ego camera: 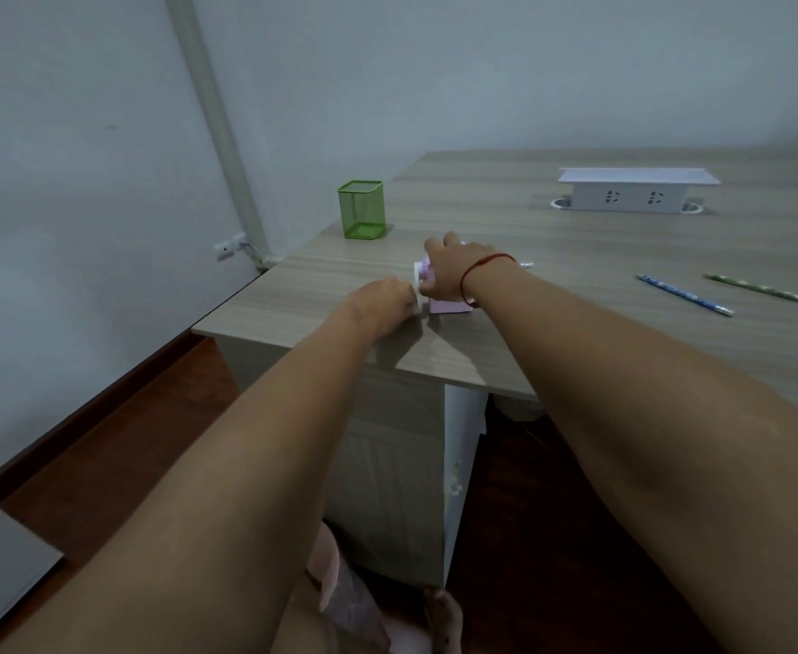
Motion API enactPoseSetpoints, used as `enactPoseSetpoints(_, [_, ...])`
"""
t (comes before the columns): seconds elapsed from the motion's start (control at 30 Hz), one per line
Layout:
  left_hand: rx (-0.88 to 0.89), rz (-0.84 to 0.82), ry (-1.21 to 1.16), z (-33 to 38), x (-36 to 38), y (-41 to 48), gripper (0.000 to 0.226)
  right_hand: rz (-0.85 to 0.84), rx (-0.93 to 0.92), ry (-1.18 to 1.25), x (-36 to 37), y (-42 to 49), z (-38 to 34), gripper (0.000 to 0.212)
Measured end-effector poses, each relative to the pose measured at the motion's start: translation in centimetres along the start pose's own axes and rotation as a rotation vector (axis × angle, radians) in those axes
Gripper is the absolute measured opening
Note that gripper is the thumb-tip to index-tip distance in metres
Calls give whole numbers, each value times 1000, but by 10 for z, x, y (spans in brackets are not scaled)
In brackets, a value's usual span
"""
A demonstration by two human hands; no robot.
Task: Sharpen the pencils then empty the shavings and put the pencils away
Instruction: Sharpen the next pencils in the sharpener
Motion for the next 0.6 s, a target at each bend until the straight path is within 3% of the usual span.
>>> enactPoseSetpoints(0.37, [112, 8, 58, -24, -19, 48, 26, 43, -1, -6, 5, 6, 3, 50])
enactPoseSetpoints(0.6, [287, 233, 160, -32, -39, 52, 26, 26, 27, -8, 3, 1, 2, 53])
Point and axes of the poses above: each hand's wrist, its own y-axis towards the middle knuckle, its own x-axis out of the palm, z = x × y, the point moved 2 cm from there along y, towards the middle knuckle, and after that the axes turned 2 degrees about x, right-handed, at the moved point
